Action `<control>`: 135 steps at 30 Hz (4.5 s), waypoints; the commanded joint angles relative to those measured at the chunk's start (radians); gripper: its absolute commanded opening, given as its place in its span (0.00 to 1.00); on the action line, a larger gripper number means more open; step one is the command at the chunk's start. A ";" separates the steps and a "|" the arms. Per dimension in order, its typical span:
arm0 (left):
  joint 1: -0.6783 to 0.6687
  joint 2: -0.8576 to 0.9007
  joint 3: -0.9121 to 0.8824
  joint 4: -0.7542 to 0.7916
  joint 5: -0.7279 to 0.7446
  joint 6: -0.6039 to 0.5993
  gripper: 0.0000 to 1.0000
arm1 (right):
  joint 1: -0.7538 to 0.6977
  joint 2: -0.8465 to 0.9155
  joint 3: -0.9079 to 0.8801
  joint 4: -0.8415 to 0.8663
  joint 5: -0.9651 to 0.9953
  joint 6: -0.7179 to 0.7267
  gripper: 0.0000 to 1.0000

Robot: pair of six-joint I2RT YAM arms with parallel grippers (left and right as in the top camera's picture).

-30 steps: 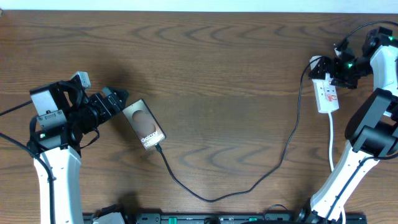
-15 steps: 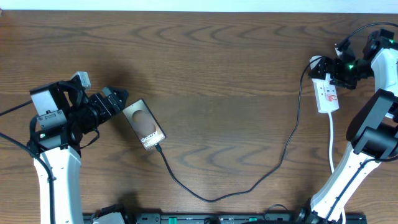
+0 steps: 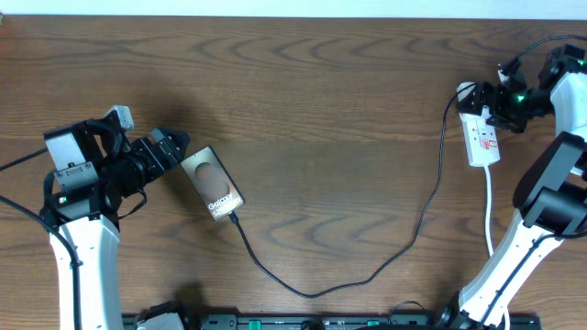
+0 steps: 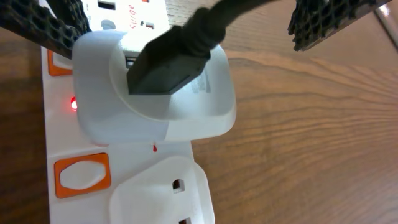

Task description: Plug charger to phone and switch on socket

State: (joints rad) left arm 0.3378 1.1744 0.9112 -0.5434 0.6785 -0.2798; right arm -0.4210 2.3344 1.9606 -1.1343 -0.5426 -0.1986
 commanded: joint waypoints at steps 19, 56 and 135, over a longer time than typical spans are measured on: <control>0.003 -0.007 0.006 -0.002 0.010 0.013 0.88 | -0.003 -0.462 0.004 -0.201 0.201 0.247 0.99; 0.002 -0.007 0.006 -0.002 0.011 0.013 0.88 | 0.012 -0.692 0.004 -0.254 0.201 0.246 0.99; -0.384 -1.173 -0.644 0.382 -0.497 0.017 0.88 | 0.012 -0.692 0.004 -0.254 0.201 0.246 0.99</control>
State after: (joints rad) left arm -0.0414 0.0120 0.2787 -0.1722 0.2016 -0.2794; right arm -0.4129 1.6463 1.9568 -1.3876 -0.3428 0.0414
